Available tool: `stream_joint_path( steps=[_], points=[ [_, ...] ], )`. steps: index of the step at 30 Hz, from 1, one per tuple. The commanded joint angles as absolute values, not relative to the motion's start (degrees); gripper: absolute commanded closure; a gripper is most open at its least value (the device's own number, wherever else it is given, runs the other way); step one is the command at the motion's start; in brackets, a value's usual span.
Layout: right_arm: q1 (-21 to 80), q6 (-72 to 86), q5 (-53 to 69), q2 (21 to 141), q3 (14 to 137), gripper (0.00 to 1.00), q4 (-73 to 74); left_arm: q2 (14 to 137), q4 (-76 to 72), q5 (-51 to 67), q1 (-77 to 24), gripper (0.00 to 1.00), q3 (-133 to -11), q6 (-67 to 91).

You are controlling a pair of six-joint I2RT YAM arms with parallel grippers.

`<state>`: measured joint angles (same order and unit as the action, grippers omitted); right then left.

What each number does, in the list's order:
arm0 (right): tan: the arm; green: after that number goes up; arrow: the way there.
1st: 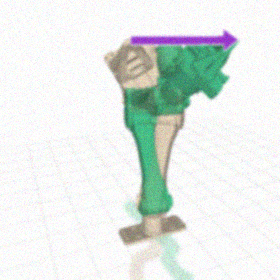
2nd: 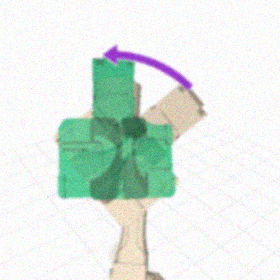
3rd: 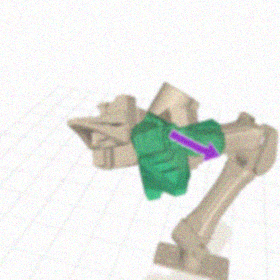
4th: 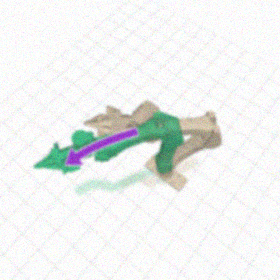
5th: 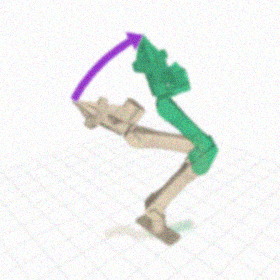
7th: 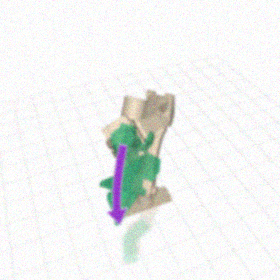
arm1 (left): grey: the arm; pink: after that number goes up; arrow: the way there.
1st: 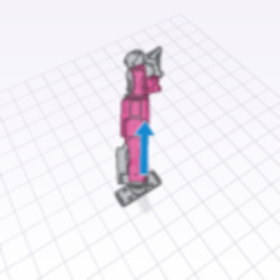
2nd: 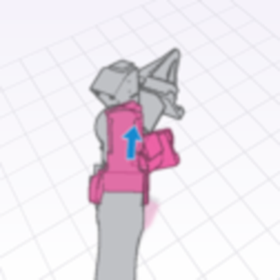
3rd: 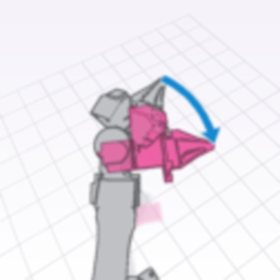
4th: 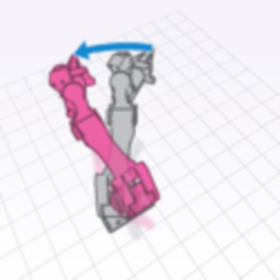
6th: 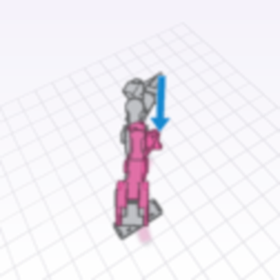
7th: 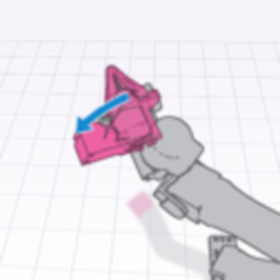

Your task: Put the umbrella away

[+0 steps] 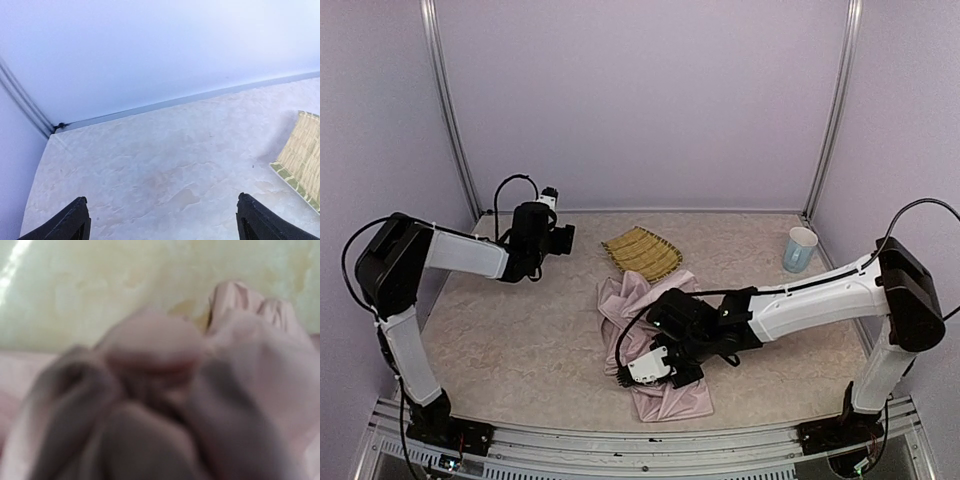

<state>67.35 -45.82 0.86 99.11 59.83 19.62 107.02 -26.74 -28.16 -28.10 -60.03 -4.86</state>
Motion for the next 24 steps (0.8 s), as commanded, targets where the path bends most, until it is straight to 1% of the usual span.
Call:
stream_joint_path(
  steps=[1,5,7,9,10,11,12,13,17,21,24],
  points=[
    [67.9,-36.4,0.8,104.5,67.5,0.94,30.2,96.0,-25.9,-32.0,-28.9,0.01,-53.3,1.3],
    [67.9,-32.8,4.9,111.7,76.6,0.81,40.1,81.8,-30.5,-28.7,-34.0,0.04,-43.3,1.0],
    [67.7,-32.2,7.0,114.3,79.4,0.70,42.4,75.5,-31.5,-26.2,-38.4,0.07,-39.2,0.0],
    [67.6,-30.9,7.7,116.0,81.3,0.59,43.7,70.4,-31.6,-24.3,-43.4,0.08,-35.7,-0.9],
    [67.5,-30.2,7.7,116.3,82.0,0.47,43.8,68.3,-31.5,-23.3,-45.4,0.08,-34.1,-1.0],
    [67.5,-29.5,7.5,116.1,82.6,0.30,43.6,66.4,-31.1,-22.2,-47.2,0.08,-32.7,-0.6],
    [67.4,-28.8,7.3,115.5,83.1,0.07,43.1,64.6,-30.7,-21.2,-48.5,0.09,-31.6,-0.2],
    [67.4,-28.3,7.4,114.3,83.4,0.00,42.2,62.7,-30.4,-20.0,-49.5,0.09,-30.5,0.2],
    [67.4,-26.9,8.6,109.7,84.9,0.00,39.4,59.6,-28.4,-19.5,-51.8,0.10,-28.3,1.2],
    [67.4,-26.5,14.4,103.9,86.3,0.00,37.8,59.2,-24.7,-18.8,-53.9,0.11,-29.4,0.5],
    [67.4,-26.1,17.9,98.3,84.0,0.00,35.6,58.8,-22.8,-19.5,-57.1,0.11,-30.0,-1.3]
  ],
)
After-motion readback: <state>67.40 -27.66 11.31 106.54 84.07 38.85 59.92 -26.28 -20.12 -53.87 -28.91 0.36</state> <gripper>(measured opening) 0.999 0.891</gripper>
